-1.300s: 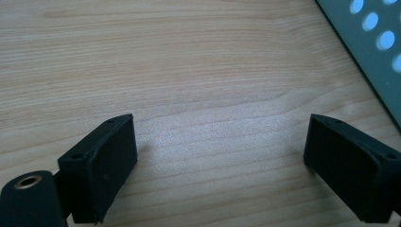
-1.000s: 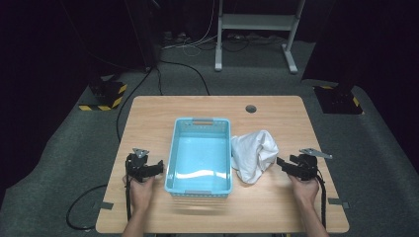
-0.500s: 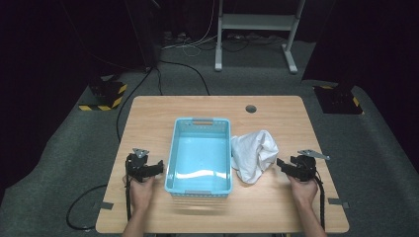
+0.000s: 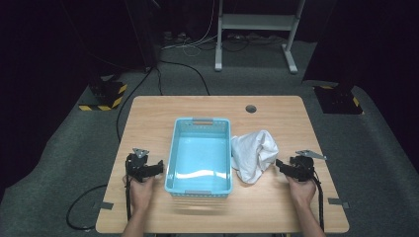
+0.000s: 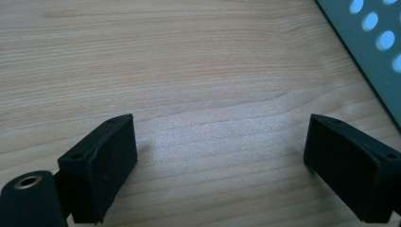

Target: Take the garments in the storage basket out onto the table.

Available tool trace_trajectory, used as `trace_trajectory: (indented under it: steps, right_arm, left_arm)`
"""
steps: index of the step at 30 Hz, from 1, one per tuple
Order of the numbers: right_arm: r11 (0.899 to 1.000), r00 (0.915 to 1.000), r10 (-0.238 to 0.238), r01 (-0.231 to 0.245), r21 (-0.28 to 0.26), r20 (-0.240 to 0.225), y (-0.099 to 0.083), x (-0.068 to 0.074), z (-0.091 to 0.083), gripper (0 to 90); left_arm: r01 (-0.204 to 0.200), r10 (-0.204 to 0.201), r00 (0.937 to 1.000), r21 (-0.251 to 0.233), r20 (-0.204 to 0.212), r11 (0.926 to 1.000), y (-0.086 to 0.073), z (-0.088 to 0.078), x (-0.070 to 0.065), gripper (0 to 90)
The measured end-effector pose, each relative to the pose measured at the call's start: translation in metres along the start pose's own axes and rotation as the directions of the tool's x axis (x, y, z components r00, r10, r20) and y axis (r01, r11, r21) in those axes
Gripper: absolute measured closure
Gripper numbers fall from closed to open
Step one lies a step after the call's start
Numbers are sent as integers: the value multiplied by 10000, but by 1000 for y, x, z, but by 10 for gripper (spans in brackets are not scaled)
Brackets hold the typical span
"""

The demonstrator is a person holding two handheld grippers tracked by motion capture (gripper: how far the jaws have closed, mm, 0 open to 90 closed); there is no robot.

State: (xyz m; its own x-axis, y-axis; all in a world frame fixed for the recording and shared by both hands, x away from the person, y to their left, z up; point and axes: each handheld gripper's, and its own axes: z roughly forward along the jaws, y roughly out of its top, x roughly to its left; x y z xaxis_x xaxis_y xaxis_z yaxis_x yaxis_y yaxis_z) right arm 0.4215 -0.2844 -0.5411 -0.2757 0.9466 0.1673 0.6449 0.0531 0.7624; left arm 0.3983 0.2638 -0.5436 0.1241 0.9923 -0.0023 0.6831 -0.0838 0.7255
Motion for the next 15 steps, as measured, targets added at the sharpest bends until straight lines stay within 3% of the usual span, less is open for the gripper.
trace_trajectory:
  steps: [15]
  right_arm:
    - [9985, 9982, -529, 526, 117, 266, 0, 7, 2, 292]
  left_arm:
    - [1, -1, 10000, -1, 0, 10000, 0, 0, 0, 105]
